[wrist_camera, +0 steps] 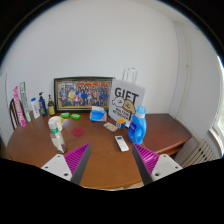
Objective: Pour water
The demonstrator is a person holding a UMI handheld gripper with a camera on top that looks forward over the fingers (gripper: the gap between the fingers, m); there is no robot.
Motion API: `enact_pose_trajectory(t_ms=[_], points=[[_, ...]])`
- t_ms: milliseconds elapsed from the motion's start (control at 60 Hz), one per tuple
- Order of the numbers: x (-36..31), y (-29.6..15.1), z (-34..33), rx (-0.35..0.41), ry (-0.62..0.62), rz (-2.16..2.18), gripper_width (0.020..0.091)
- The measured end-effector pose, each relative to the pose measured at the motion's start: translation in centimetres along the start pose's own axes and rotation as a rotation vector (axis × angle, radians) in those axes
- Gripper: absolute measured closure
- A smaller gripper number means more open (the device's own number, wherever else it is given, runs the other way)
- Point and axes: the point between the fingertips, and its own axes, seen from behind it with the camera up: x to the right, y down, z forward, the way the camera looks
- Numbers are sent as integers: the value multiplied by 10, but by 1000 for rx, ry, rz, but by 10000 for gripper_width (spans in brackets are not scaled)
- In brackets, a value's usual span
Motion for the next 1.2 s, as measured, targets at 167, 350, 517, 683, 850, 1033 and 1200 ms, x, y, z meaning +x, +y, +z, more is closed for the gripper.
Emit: enact_pose_trajectory(t_ms=[167, 350, 517, 683, 850, 1033, 1200], points=[[-21, 19, -5, -11, -25, 18, 246], [-90, 49, -2, -10, -134, 2, 247], [-178, 67, 19, 12, -249, -8, 250], [-250, 69, 72, 70, -296, -18, 242], [-287, 57, 140, 147, -275, -2, 244], [-294, 61, 205, 151, -236, 26, 350], [-305, 56, 223, 193, -247, 3, 574]])
